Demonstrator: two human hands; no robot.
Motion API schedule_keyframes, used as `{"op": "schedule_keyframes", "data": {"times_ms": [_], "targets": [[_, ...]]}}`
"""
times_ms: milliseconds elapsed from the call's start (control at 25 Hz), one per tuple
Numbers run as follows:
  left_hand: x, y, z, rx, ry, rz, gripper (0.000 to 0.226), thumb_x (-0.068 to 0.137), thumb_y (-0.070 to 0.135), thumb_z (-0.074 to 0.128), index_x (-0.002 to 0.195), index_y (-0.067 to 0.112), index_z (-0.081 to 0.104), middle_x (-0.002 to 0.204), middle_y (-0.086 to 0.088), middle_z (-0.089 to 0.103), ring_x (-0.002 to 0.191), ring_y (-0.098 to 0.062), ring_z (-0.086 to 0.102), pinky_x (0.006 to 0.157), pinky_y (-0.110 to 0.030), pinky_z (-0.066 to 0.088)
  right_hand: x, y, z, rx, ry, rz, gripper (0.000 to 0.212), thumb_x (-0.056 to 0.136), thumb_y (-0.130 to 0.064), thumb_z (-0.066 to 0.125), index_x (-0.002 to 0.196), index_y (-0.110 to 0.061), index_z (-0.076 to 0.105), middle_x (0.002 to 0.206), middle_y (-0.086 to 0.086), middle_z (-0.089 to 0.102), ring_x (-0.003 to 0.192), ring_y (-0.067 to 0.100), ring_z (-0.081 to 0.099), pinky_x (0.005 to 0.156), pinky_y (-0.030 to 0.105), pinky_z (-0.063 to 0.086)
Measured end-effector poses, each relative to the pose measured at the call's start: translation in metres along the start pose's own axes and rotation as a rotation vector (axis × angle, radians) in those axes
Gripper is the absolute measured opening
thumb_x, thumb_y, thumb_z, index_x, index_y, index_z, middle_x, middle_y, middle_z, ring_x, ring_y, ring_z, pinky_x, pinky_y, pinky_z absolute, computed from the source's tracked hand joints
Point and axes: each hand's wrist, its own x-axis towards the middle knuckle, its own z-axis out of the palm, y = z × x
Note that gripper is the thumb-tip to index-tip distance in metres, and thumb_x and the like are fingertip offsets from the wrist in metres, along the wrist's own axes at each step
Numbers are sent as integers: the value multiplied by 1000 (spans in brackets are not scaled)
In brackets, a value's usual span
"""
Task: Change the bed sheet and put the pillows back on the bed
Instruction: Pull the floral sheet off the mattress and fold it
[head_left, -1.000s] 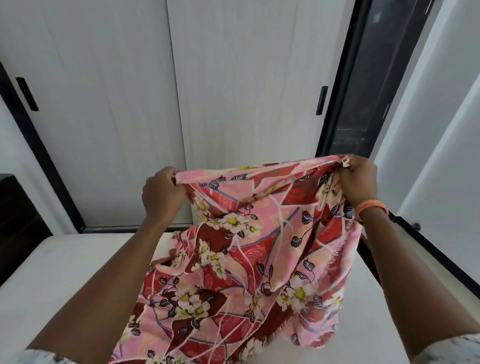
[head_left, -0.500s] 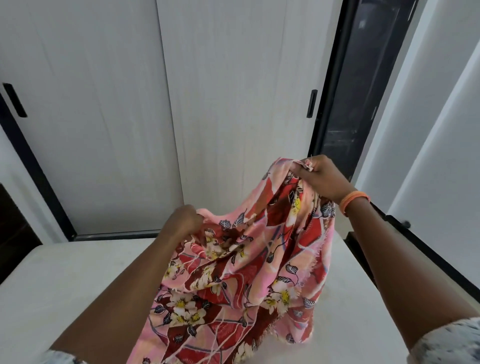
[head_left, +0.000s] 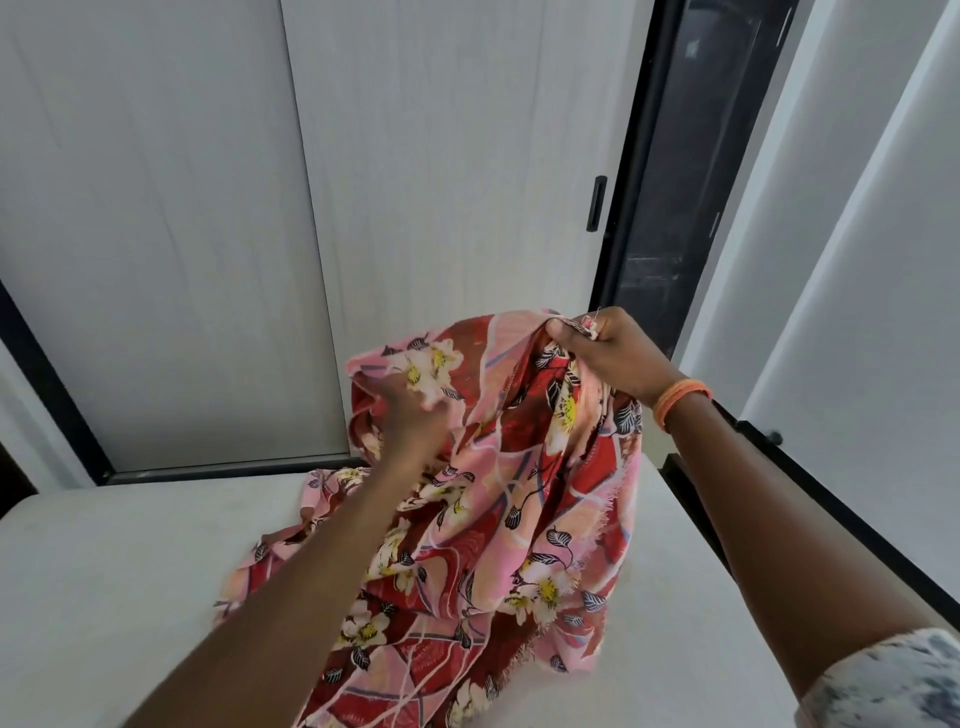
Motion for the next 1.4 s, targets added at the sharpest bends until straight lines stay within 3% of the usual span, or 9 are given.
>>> {"op": "schedule_keyframes", "data": {"times_ms": [120,200,400,680,880,1000,1120,1240,1400], "targets": [[-39,2,43,24,-110,455,22,90,31,70,104,28,53,101,8,62,88,-2,62,68,-11,50,3,-5,6,-16,-62,-4,68,91,-45,58,81,22,57,80,42,61,69,58,59,63,63,50],[-43,10,56,6,-133,516,23,88,35,71,103,25,57,96,9,63,84,-1,63,68,-11,51,5,-7,7,-20,-95,-33,66,91,-41,60,77,22,55,78,45,56,65,59,54,59,59,46],[-34,13,60,-14,59,420,8,96,34,60,92,26,60,82,17,63,79,6,60,65,-17,44,3,-5,9,-12,-102,-46,68,89,-43,60,75,23,53,78,47,54,66,60,53,58,58,45],[-24,5,51,147,2,372,7,89,20,67,84,16,64,76,9,65,72,-11,63,70,-32,54,7,0,13,-6,-93,-97,68,88,-45,60,75,22,54,77,45,55,64,58,53,55,54,45],[-30,-3,44,23,32,343,10,88,14,67,81,21,63,72,11,66,65,-1,62,59,-13,47,11,9,8,-3,-70,-100,66,86,-47,60,82,19,61,82,39,63,72,57,61,67,63,51],[-45,-18,43,-65,-91,324,10,96,16,58,87,16,64,81,-3,69,72,-19,66,65,-36,54,12,15,5,-16,-42,-107,54,85,-42,63,84,11,67,82,23,72,74,45,69,70,62,54],[-59,-34,38,-267,-97,236,20,102,16,49,90,14,65,89,-15,68,81,-33,65,65,-44,55,12,20,7,-67,-15,-118,47,82,-40,66,83,7,70,80,20,73,74,40,70,70,57,55],[-71,-44,29,-547,-198,56,25,101,26,47,84,21,65,93,-14,69,91,-23,70,69,-26,58,11,29,12,-102,9,-110,28,84,-28,71,86,0,74,80,11,75,72,21,73,71,45,59],[-71,-56,18,-218,-189,203,37,85,58,59,69,25,60,55,5,51,54,-11,48,53,-27,46,9,40,15,-15,77,-89,5,86,-16,71,89,-12,74,83,0,75,70,7,73,66,25,61]]}}
